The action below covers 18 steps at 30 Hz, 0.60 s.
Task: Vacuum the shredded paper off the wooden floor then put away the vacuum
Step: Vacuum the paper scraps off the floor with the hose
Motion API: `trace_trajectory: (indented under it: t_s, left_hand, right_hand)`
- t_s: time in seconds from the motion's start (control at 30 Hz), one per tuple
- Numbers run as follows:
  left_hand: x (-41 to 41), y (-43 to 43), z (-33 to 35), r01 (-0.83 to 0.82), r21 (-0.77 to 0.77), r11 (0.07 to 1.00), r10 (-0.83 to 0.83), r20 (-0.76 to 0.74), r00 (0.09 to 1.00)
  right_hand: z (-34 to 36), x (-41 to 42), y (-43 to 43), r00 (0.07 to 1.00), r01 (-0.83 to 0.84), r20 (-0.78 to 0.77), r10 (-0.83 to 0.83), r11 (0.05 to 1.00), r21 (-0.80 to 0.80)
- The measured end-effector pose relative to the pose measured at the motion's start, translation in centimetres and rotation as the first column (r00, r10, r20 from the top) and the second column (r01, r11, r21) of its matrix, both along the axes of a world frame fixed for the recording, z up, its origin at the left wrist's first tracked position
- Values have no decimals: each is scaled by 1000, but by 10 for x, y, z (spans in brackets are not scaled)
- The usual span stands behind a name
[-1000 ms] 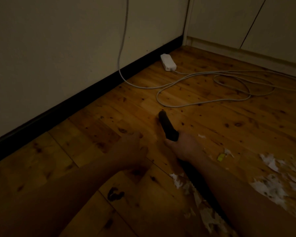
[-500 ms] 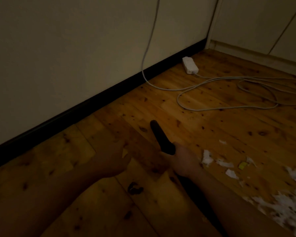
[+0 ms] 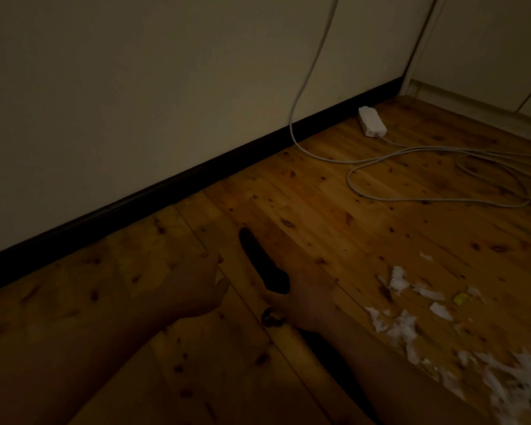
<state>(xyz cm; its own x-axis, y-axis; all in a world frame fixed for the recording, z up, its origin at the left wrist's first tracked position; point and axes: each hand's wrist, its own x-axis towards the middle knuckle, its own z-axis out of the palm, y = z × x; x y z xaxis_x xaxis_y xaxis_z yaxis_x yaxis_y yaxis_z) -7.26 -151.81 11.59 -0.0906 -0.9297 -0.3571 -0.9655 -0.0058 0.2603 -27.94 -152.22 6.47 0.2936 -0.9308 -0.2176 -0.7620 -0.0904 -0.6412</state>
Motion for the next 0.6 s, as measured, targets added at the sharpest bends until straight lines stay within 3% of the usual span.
trace_trajectory:
  t_s: [0.07,0.23,0.33,0.47,0.6]
  left_hand:
    - [11,8,2,-8,5,1000,7,6,1000]
    - [49,12,-1,-76,-39,996,78,46,996]
    - [70,12,-1,-77,-55,995,80,49,996]
    - [95,13,-3,-108,-46,993,110,32,993]
    - [109,14,-1,-84,-66,994,89,69,994]
  right_hand:
    - [1,13,-1,998,14,-60,-9,997,75]
    - [9,45,-12,999,40,-30,-35,980,196]
    - [8,66,-19,967,72,206,-148,940,334]
    - [14,84,-36,835,64,462,-300,886,459]
    - [11,94,-54,748,90,507,-427,823,561]
